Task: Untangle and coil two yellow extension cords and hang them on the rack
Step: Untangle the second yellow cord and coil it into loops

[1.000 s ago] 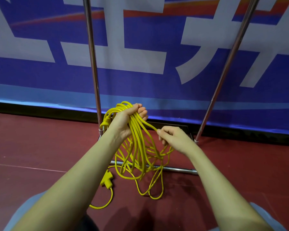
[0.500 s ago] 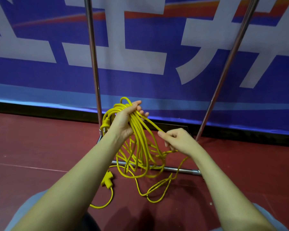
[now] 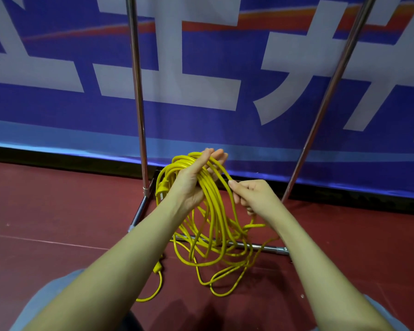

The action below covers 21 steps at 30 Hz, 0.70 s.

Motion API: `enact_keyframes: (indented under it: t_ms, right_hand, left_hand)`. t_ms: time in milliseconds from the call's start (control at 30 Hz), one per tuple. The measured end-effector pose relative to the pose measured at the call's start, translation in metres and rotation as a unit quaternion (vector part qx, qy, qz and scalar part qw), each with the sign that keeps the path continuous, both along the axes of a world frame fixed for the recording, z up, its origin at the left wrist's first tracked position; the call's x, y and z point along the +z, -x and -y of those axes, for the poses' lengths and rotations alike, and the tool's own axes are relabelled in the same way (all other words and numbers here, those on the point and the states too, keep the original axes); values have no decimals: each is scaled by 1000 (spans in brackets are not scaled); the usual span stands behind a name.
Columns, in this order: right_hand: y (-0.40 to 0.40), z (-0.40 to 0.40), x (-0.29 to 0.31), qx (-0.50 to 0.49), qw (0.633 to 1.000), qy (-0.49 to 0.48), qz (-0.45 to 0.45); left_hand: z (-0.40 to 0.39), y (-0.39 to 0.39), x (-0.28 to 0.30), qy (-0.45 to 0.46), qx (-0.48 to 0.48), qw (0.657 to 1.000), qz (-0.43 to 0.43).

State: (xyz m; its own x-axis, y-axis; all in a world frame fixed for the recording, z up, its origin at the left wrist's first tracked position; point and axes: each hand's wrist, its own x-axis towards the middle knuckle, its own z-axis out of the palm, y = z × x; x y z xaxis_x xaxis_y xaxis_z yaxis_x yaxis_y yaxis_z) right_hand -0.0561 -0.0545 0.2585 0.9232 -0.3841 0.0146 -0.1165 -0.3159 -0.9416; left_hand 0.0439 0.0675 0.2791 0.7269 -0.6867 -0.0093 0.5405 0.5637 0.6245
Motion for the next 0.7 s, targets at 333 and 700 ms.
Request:
enact_keyframes:
  t_ms: [333, 700]
  right_hand:
    - [9, 24, -29, -12, 979, 196, -64]
    - [18, 52, -54, -101, 927, 301, -202]
  left_hand:
    - [-4, -11, 9, -9, -22, 998, -57]
    - [-21, -29, 13, -42, -32, 997, -55]
